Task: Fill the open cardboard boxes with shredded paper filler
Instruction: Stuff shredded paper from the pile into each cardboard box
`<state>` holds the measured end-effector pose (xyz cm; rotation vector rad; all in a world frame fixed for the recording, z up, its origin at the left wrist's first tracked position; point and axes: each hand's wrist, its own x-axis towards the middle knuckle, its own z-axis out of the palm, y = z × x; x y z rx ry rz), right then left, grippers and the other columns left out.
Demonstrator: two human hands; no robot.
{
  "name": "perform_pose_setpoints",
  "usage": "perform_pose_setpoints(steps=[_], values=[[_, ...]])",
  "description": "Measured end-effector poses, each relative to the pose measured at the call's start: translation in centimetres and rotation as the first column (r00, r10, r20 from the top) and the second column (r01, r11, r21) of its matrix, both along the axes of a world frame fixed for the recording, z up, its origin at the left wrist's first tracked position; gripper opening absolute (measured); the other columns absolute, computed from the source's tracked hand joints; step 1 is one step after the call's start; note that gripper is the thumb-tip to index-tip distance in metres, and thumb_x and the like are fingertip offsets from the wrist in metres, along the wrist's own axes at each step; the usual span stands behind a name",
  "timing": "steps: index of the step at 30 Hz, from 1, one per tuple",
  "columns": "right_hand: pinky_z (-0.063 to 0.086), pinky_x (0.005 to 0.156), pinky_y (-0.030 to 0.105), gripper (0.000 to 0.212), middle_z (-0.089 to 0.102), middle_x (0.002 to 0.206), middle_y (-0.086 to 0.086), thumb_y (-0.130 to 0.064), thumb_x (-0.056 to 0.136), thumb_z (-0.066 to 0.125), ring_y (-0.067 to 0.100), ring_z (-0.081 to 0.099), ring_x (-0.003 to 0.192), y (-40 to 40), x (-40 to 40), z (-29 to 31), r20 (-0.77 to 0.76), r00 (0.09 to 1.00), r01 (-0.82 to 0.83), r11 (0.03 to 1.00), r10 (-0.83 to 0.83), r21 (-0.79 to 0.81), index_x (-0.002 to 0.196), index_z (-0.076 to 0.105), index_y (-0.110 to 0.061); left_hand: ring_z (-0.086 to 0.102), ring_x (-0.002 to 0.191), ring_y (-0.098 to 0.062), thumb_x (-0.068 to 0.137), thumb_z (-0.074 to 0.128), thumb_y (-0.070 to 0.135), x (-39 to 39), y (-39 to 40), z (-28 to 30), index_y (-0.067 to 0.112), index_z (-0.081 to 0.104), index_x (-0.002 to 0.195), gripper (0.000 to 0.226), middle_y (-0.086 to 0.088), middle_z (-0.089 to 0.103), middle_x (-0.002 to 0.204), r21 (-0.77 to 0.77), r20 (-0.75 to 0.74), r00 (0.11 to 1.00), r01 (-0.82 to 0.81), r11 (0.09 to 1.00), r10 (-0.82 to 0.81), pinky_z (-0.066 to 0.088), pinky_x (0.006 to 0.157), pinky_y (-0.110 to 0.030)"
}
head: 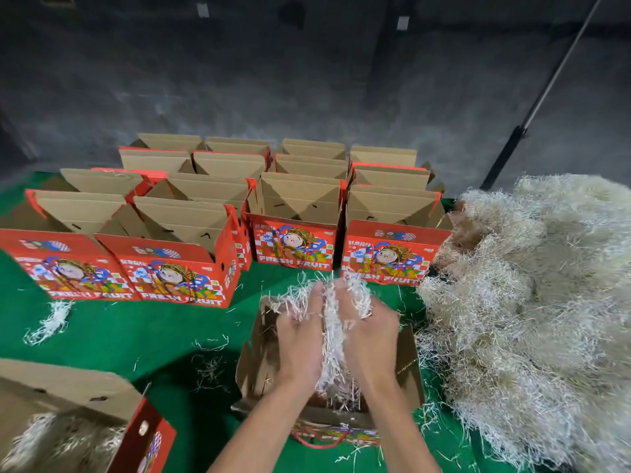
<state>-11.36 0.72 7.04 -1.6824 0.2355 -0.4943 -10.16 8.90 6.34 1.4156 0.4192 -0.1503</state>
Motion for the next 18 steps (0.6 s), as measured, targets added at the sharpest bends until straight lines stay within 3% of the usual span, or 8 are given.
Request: perform_pose_setpoints(steps=[2,5,8,9,11,13,15,18], values=[[0.020,0.042,0.025,0.058,0.027,0.046,-0.006,-0.065,0.086,0.064,0.015,0.020,0.041,-1.2,0.1,0.0,-0.038,0.999,-0.018,0.997,0.021,0.076,0.055,0.039,-0.023,0.050,0.116,-0.010,0.060,0.058,0.093,1.0,0.9,0.0,0.033,0.029,0.140,0.105,0.014,0.046,0.123,0.089,0.008,0.996,0.087,0.992,-0.088,0.040,0.103,-0.046],[0.016,0.040,0.021,0.063,0.033,0.043,-0.003,-0.073,0.079,0.067,0.016,0.015,0.036,-2.8,0.2,0.3,-0.061,0.998,-0.004,0.991,0.012,0.131,0.049,0.042,-0.023,0.049,0.066,-0.002,0.054,0.065,0.092,2.2,2.6,0.2,0.023,0.043,0.118,0.096,0.017,0.051,0.078,0.093,0.054,0.995,0.081,0.992,-0.086,0.048,0.072,-0.034],[0.016,0.038,0.019,0.058,0.071,0.071,0.017,-0.073,0.073,0.071,0.014,0.013,0.037,-4.0,0.4,0.8,-0.089,0.996,0.020,0.963,0.004,0.270,0.059,0.056,-0.019,0.048,0.099,-0.008,0.055,0.071,0.085,3.3,3.5,0.2,0.026,0.032,0.145,0.114,0.014,0.050,0.101,0.008,0.010,1.000,-0.029,1.000,0.029,0.039,0.100,-0.044],[0.016,0.039,0.019,0.059,0.070,0.066,0.013,-0.072,0.076,0.070,0.015,0.013,0.037,-3.9,0.6,1.0,-0.071,0.997,0.040,0.963,-0.022,0.267,0.058,0.050,-0.019,0.049,0.098,-0.007,0.057,0.071,0.084,3.4,3.3,0.3,0.029,0.025,0.150,0.117,0.016,0.049,0.105,-0.025,0.011,0.998,-0.056,0.998,0.056,0.037,0.101,-0.043],[0.017,0.040,0.020,0.059,0.042,0.043,-0.005,-0.071,0.084,0.062,0.014,0.018,0.038,-2.3,0.8,1.1,0.006,0.998,0.058,0.984,-0.059,0.169,0.055,0.040,-0.025,0.048,0.082,0.007,0.064,0.065,0.086,2.8,2.0,0.3,0.029,0.025,0.152,0.113,0.023,0.049,0.099,-0.025,0.059,0.997,-0.057,0.998,0.059,0.039,0.090,-0.034],[0.027,0.041,0.022,0.050,0.044,0.046,-0.006,-0.060,0.093,0.059,0.012,0.031,0.041,-0.6,0.9,0.7,0.034,0.999,0.028,0.997,-0.031,0.065,0.058,0.050,-0.025,0.050,0.080,0.016,0.067,0.064,0.079,2.0,0.6,0.0,0.022,0.037,0.147,0.103,0.025,0.056,0.105,0.003,0.097,0.994,0.049,0.999,-0.049,0.048,0.083,-0.028],[0.034,0.043,0.026,0.041,0.060,0.054,0.004,-0.045,0.093,0.066,0.015,0.042,0.046,-1.2,0.9,0.2,-0.030,0.999,0.043,0.997,-0.041,0.066,0.058,0.060,-0.024,0.061,0.083,0.002,0.067,0.068,0.071,2.8,1.3,0.3,0.016,0.046,0.139,0.093,0.013,0.063,0.101,0.029,0.099,0.992,0.074,0.997,-0.076,0.054,0.078,-0.029],[0.026,0.032,0.029,0.053,0.065,0.078,0.033,-0.047,0.091,0.067,0.033,0.056,0.044,-3.6,1.2,-0.2,-0.090,0.990,0.125,0.972,-0.109,0.199,0.056,0.051,-0.011,0.050,0.096,-0.010,0.071,0.063,0.081,4.4,2.7,0.3,0.015,0.047,0.128,0.089,0.010,0.057,0.101,-0.028,0.030,0.999,-0.019,0.999,0.020,0.039,0.102,-0.043]])
